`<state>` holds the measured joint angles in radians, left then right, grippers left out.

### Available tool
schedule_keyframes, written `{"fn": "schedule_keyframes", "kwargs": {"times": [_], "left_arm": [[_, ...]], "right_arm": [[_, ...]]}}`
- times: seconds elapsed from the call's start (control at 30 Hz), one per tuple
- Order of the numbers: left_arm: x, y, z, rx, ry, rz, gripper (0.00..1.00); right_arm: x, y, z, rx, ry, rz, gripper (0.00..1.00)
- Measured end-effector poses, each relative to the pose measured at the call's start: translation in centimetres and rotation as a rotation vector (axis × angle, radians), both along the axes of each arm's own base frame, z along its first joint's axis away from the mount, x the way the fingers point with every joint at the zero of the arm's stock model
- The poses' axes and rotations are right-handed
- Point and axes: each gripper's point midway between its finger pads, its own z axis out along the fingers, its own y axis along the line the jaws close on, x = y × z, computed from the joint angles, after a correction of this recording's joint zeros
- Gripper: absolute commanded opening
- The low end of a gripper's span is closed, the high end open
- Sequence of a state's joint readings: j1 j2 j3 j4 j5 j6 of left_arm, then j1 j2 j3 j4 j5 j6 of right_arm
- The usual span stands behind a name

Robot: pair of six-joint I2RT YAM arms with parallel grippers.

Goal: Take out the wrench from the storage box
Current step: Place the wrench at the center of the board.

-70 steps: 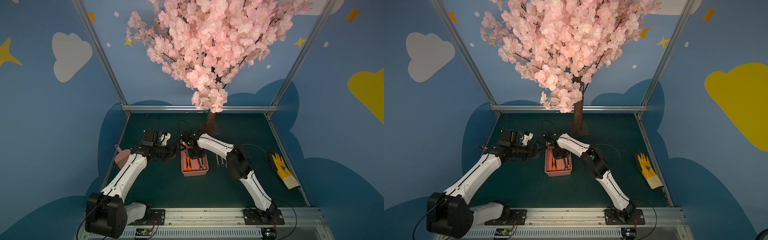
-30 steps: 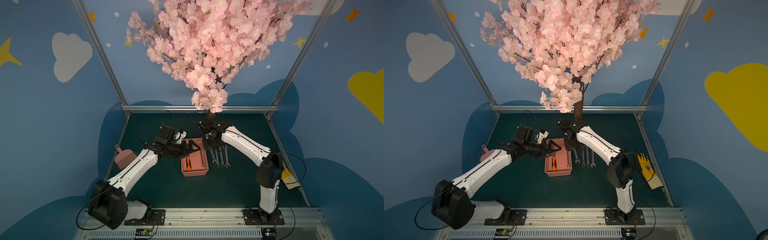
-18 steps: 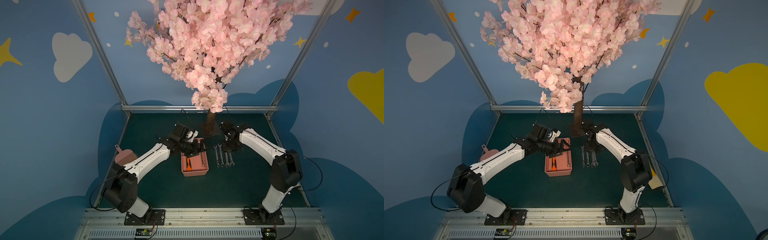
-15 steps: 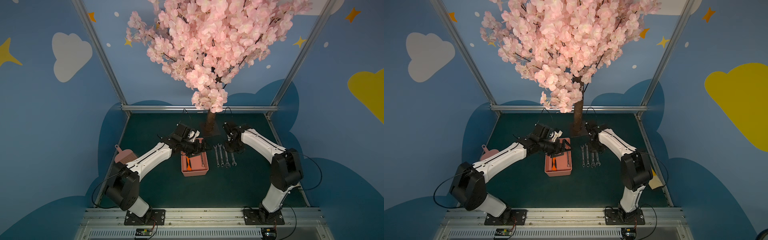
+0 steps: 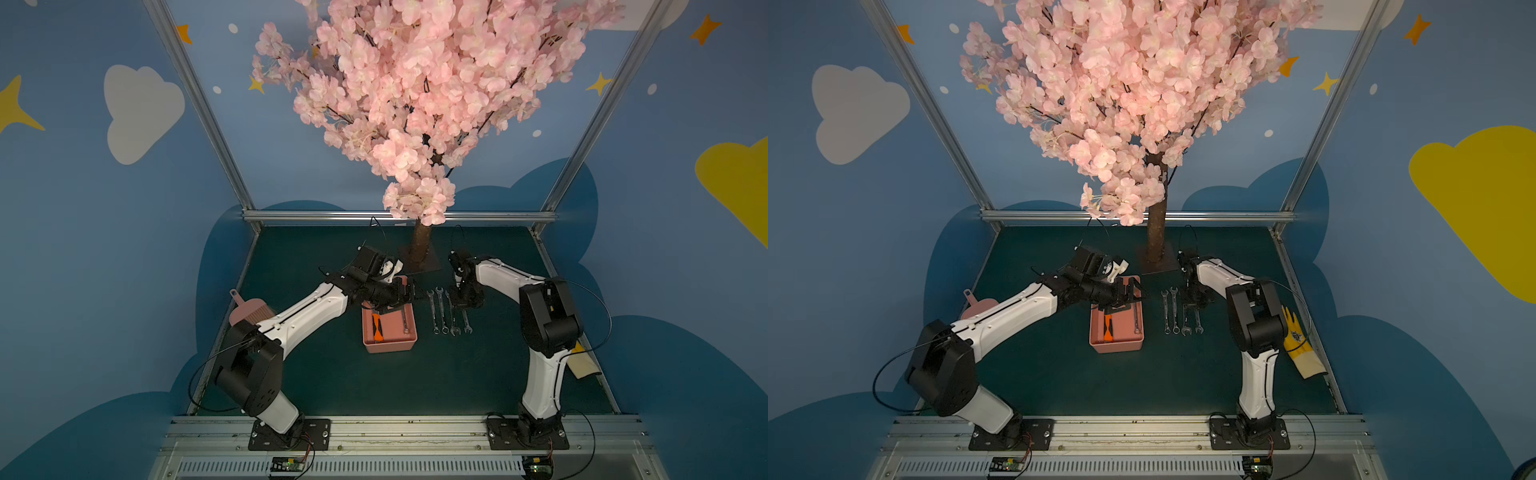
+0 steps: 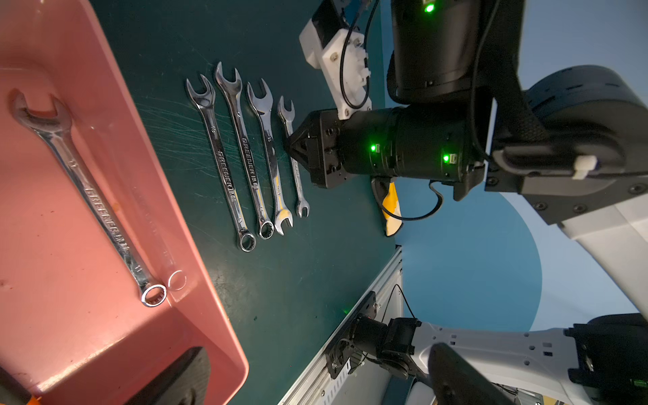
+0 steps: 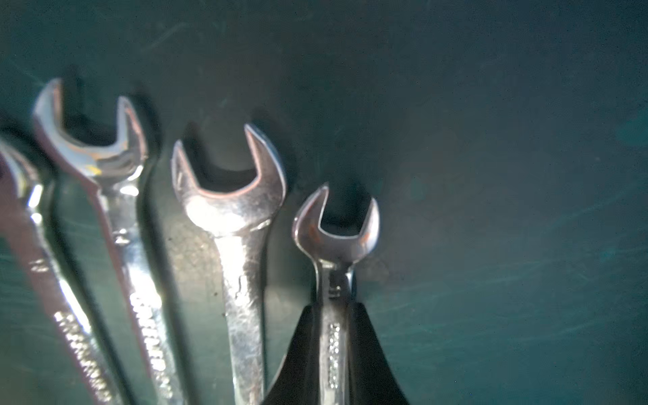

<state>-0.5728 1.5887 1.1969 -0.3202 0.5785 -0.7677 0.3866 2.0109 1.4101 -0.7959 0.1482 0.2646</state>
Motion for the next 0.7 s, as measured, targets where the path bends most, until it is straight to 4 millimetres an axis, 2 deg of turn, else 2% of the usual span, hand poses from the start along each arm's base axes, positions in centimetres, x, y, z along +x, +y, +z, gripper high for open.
{"fn": "schedule_keyframes", "kwargs": {"times": [0.27,0.4,0.57,0.7], "left_arm": [[0.1,0.0,-0.1,0.003,0.000,0.002,1.00],[0.1,0.2,-0.1,0.005,0.001,0.004,1.00],[0.6,0.9,-0.2,0.009,0.005,0.018,1.00],[0.9,2.2,-0.1,0.009,0.003,0.042,1.00]], "right_arm": [[0.4,-0.3,-0.1,0.001,-0.002,-0.008,0.26],[0.6,-0.2,0.5,-0.011,-0.010,-0.006,0.35],[1.1,0.7,3.3,-0.028,-0.050,0.015,0.38],[0.4,3.6,8.0,0.021,-0.111,0.044,0.40]]}}
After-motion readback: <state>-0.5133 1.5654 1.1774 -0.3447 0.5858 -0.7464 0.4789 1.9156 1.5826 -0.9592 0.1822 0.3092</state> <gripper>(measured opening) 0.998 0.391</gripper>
